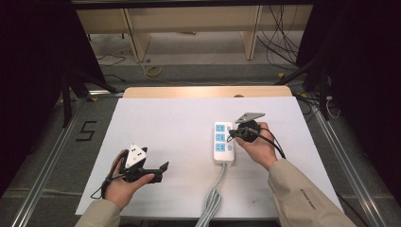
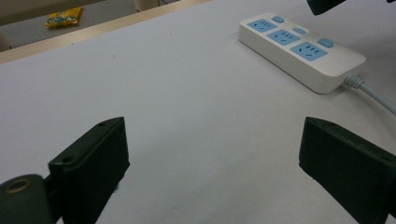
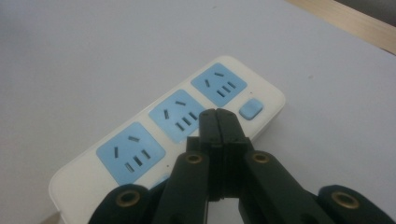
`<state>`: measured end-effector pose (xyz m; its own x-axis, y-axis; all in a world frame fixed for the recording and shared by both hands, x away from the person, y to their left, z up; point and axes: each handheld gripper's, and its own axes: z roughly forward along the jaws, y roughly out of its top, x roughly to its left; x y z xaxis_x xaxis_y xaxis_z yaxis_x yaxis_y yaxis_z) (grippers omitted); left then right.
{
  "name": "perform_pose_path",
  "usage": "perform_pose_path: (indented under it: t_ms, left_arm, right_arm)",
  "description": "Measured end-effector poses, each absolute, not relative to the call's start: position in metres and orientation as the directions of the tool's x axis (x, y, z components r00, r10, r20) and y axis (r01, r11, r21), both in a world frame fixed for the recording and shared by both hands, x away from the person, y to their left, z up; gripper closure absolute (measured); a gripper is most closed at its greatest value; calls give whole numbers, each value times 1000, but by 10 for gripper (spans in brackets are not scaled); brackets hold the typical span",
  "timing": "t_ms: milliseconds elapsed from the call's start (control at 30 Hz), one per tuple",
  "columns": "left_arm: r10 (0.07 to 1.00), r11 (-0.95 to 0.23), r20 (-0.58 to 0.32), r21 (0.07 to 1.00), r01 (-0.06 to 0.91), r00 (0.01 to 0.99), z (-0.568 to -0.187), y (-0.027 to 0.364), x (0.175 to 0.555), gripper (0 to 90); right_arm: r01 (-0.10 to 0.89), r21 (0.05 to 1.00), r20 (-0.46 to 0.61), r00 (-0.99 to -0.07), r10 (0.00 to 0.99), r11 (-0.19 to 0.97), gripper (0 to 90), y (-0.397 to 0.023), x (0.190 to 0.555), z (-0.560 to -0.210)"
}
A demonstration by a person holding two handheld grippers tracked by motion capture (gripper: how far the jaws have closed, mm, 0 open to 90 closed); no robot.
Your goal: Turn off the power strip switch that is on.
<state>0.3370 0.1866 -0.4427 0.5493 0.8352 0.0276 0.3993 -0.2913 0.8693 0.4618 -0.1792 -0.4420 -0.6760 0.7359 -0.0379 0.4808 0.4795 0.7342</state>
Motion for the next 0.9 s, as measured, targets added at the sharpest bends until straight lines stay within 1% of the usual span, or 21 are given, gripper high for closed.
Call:
perform_pose_path:
  t_ms: [900]
  left_arm:
    - [835,-292,26,868,402,549,-443,186,337,78]
  right_arm:
    - [513,683,-45,-680,732,519,900,-167,475,-455]
